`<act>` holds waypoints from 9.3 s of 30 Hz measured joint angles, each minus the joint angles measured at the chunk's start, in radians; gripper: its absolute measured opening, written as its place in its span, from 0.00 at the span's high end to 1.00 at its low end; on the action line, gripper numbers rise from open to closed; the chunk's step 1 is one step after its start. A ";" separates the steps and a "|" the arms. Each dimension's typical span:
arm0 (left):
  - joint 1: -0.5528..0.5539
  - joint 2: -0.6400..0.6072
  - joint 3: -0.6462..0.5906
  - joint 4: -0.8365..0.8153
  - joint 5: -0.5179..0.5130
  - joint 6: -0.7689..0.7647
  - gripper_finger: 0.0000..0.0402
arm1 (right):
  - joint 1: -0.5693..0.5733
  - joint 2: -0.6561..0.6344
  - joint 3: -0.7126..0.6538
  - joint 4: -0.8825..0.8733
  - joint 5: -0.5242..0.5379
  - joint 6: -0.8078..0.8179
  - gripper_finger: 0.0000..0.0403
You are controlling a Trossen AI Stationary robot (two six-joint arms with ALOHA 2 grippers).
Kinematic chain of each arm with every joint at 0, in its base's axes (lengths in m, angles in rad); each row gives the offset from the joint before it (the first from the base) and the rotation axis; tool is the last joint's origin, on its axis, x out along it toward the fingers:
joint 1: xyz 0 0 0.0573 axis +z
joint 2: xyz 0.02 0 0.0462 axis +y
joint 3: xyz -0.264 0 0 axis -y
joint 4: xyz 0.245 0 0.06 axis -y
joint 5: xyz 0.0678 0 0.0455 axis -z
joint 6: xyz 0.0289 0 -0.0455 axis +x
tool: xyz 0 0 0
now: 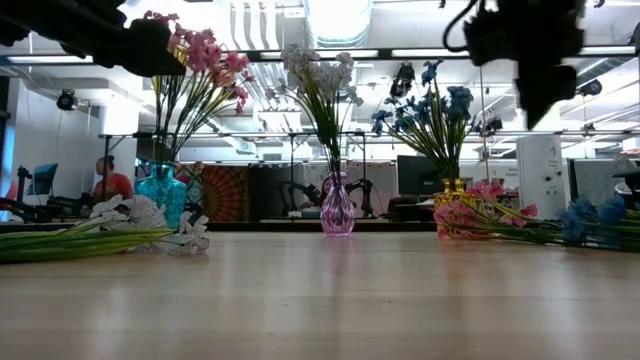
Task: Sort flowers into vase by color
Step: Put the blue flowers into the yellow vase, then put the white flowers into the pink vase
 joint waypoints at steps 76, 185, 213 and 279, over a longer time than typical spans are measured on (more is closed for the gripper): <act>-0.354 0.212 0.310 -0.180 0.140 0.220 0.22 | 0.274 0.005 -0.540 0.157 -0.139 0.621 0.45; -0.282 0.209 0.299 -0.180 0.096 0.273 0.22 | -0.392 -0.309 -0.420 1.140 0.882 -0.705 0.92; -0.283 0.209 0.299 -0.180 0.096 0.230 0.22 | -0.393 -0.326 -0.435 0.960 0.877 -0.556 0.54; -0.302 0.518 0.590 -1.082 0.875 -1.129 0.22 | -0.177 -0.370 -0.139 -0.202 0.199 0.055 0.46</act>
